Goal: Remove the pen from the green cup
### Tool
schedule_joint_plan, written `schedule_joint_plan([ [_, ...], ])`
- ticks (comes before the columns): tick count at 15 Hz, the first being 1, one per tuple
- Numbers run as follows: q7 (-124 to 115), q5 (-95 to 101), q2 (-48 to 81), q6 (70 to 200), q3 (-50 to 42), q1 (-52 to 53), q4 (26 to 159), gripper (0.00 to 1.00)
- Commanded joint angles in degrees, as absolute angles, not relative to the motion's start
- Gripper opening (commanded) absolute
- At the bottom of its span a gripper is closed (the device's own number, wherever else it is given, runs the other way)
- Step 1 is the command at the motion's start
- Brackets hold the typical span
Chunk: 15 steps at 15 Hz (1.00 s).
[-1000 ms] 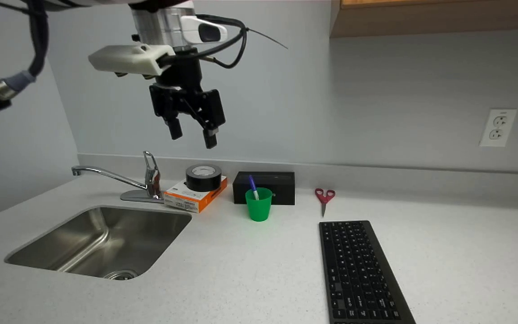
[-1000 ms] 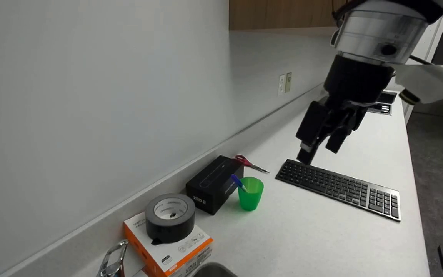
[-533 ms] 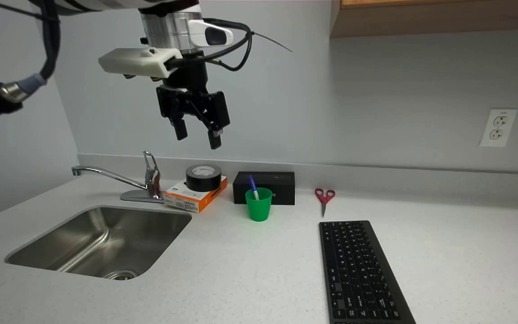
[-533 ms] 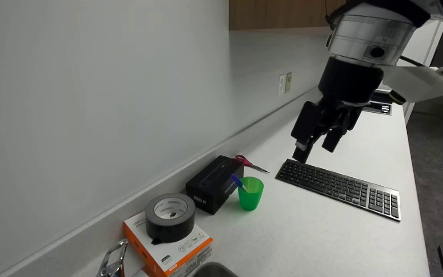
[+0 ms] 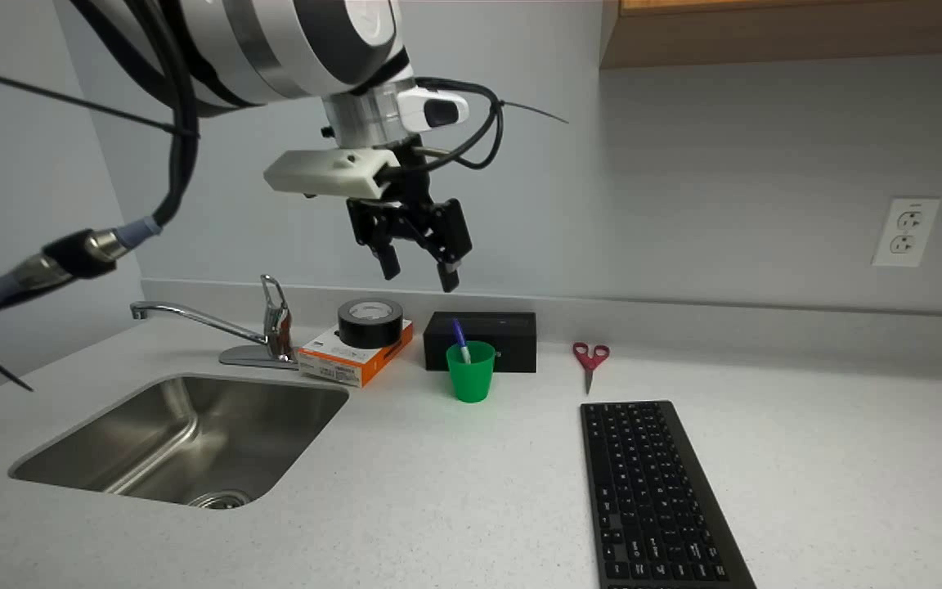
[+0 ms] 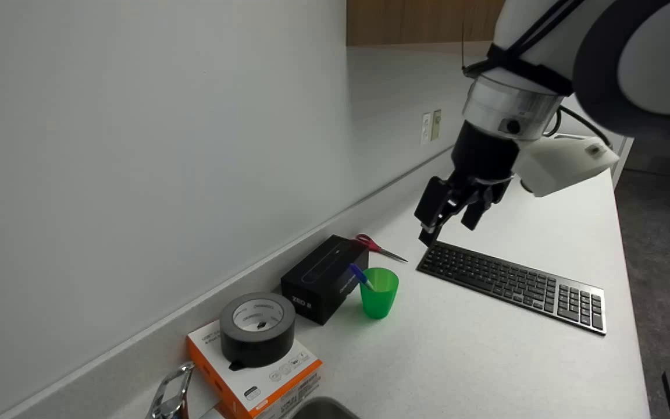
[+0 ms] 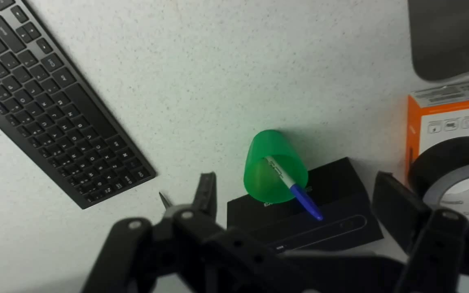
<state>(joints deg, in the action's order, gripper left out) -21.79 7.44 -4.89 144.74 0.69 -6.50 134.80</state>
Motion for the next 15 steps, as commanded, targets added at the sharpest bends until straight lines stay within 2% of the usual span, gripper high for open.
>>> schedule_joint_plan([
  [1,-26.52,12.17,5.23,148.73,-1.24,-6.66,128.08,1.00],
  [4,-27.97,10.92,10.86,148.87,-3.29,-4.81,123.69,1.00],
  [9,-26.18,9.34,11.21,148.45,-4.74,-3.57,124.00,1.00],
  [15,-16.13,-2.08,16.89,148.40,-1.94,-4.13,119.85,1.00],
])
